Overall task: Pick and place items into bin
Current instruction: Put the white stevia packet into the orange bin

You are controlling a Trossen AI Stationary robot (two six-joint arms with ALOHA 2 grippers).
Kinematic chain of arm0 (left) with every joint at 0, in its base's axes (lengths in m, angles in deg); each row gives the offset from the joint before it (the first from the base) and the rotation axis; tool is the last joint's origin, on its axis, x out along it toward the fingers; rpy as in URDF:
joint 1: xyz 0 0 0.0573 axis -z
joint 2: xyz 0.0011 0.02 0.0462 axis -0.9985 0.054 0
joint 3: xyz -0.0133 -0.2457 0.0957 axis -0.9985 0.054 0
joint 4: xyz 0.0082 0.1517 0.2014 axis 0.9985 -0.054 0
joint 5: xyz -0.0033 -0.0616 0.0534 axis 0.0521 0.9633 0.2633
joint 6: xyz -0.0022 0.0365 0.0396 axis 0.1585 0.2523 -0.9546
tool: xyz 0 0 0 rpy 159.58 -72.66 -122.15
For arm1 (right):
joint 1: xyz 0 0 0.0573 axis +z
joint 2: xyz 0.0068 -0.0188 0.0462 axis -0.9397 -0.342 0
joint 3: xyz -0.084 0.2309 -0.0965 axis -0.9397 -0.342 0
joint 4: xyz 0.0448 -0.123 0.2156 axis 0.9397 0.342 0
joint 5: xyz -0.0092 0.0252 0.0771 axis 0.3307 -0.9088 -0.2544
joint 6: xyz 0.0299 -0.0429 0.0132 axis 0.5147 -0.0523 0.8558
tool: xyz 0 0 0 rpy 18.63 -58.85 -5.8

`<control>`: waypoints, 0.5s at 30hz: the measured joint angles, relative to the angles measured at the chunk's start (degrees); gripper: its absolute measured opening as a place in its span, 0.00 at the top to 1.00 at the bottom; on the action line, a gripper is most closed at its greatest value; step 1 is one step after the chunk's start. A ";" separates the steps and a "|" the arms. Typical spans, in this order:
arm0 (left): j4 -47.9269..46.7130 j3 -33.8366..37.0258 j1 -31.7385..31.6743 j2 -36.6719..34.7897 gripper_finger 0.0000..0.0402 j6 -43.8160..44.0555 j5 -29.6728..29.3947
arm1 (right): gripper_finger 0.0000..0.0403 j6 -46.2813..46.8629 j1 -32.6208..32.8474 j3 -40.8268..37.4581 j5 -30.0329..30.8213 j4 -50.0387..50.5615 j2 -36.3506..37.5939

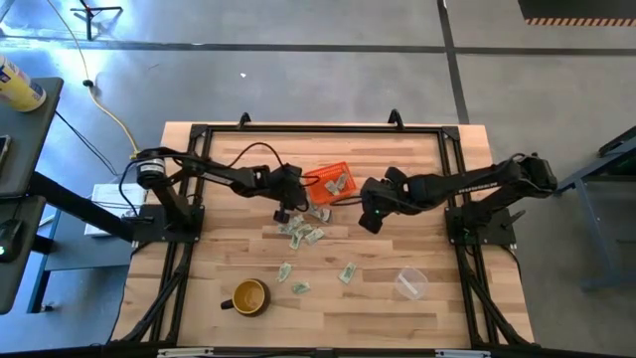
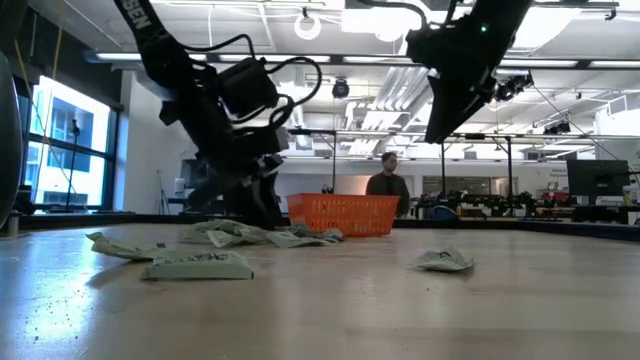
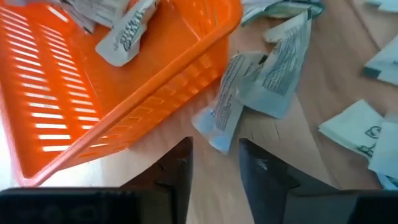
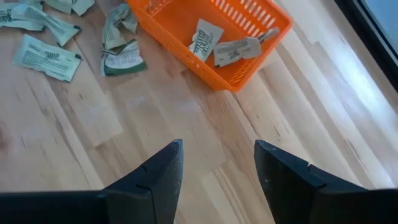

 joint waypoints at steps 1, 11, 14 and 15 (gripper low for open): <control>-0.45 -0.31 0.00 0.21 0.56 0.06 -0.56 | 0.53 0.15 -0.04 0.00 0.04 0.04 0.00; -0.53 -3.13 -0.06 1.29 0.63 0.04 6.25 | 0.54 0.44 -0.56 0.00 2.23 0.29 0.00; -1.20 -3.11 -0.09 1.29 0.77 0.07 6.99 | 0.54 0.57 -0.59 0.00 2.26 0.60 0.00; -1.58 -3.11 -0.11 1.29 0.82 -0.02 6.86 | 0.54 0.55 -0.59 0.00 2.25 0.64 0.00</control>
